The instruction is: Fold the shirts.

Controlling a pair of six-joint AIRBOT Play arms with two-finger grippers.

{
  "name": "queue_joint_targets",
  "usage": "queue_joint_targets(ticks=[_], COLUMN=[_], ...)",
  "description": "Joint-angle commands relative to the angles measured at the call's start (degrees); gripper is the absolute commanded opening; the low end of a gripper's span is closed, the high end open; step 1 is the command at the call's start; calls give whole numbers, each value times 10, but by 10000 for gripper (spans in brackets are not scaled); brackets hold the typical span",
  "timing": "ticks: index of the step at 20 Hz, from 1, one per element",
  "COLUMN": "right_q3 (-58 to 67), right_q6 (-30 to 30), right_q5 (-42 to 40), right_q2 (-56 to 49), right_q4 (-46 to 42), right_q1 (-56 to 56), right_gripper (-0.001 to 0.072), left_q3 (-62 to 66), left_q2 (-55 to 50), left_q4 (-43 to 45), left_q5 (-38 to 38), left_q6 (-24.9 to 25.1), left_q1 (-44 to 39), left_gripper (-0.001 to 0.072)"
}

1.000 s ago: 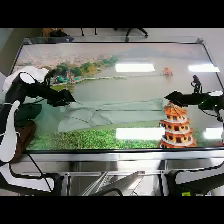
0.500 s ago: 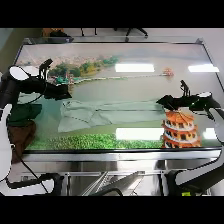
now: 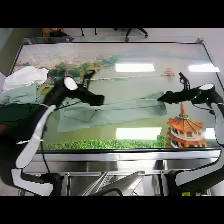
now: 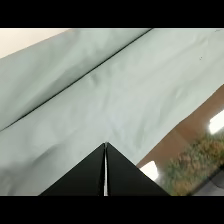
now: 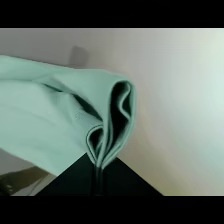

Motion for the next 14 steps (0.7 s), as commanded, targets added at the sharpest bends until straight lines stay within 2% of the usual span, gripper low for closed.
queue_joint_targets(ticks=[1, 5, 8, 10, 12, 14], right_q3=[92, 170, 185, 185, 184, 184], right_q6=[69, 125, 129, 136, 137, 146], right_q5=[123, 181, 183, 184, 185, 183], right_q2=[50, 109, 138, 143, 142, 141], right_q4=[13, 12, 11, 11, 10, 11], right_q1=[-2, -2, -2, 1, 8, 30], right_gripper=[14, 14, 14, 15, 14, 14], left_q3=[45, 190, 286, 330, 381, 392], left_q2=[-102, -219, -269, -274, -260, -202], left_q4=[-33, -52, -53, -52, -52, -53], left_q5=[101, 65, 10, -38, -128, -196], left_q6=[-9, -40, -57, -59, -56, -38], left_q1=[-99, -157, -173, -173, -158, -127], left_gripper=[18, 18, 18, 18, 17, 17])
